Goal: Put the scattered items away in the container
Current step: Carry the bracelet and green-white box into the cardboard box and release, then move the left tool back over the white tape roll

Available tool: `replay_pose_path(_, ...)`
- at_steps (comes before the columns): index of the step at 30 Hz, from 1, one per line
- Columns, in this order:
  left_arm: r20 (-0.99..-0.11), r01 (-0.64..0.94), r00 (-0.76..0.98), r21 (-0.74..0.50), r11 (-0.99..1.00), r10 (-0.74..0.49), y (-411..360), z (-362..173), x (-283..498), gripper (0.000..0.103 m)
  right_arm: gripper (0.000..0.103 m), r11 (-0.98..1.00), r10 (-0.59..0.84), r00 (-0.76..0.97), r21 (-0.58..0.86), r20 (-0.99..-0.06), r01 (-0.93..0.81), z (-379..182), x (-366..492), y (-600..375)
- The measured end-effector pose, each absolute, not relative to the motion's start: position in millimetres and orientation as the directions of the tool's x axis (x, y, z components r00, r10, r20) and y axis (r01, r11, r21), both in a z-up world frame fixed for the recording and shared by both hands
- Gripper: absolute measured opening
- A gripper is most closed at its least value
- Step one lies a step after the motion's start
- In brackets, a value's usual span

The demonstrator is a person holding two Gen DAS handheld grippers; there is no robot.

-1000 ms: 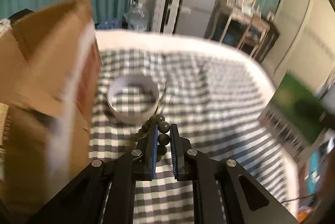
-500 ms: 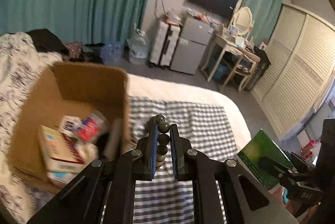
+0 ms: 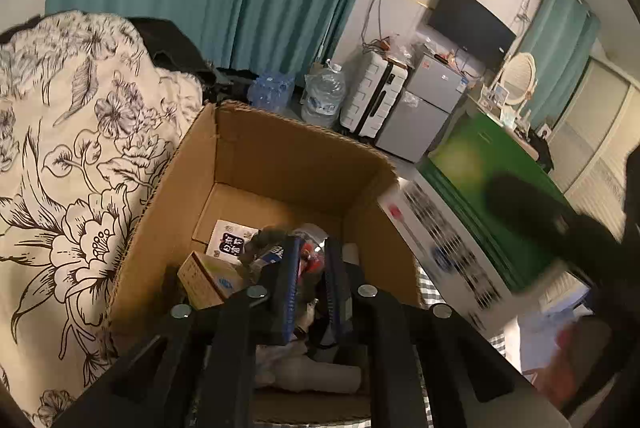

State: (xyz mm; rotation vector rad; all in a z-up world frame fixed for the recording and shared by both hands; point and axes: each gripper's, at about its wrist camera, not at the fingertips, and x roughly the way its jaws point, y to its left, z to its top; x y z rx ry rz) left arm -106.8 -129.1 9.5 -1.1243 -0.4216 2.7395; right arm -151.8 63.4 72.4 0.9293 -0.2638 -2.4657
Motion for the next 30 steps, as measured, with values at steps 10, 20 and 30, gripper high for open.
replay_pose_path(10, -0.676, 0.053, -0.721, -0.274, -0.960, 0.153, -137.2, 6.7, -106.0, 0.095, 0.091, -0.915, -0.390, -0.711, 0.332, -0.584, 0.229, 69.3, -172.0, 74.9)
replay_pose_path(20, -0.666, -0.046, -0.735, -0.141, -0.989, 0.129, -50.6, 22.8, -60.9, 0.103, 0.091, -0.979, -0.181, -0.753, 0.186, -0.633, 0.079, 61.5, -74.4, 202.3)
replay_pose_path(30, -0.675, -0.118, -0.728, -0.047, -0.992, 0.119, 31.5, 14.5, -40.4, 0.103, 0.095, -0.967, -0.142, -0.777, 0.255, -0.613, -0.024, 48.3, -41.3, 298.5)
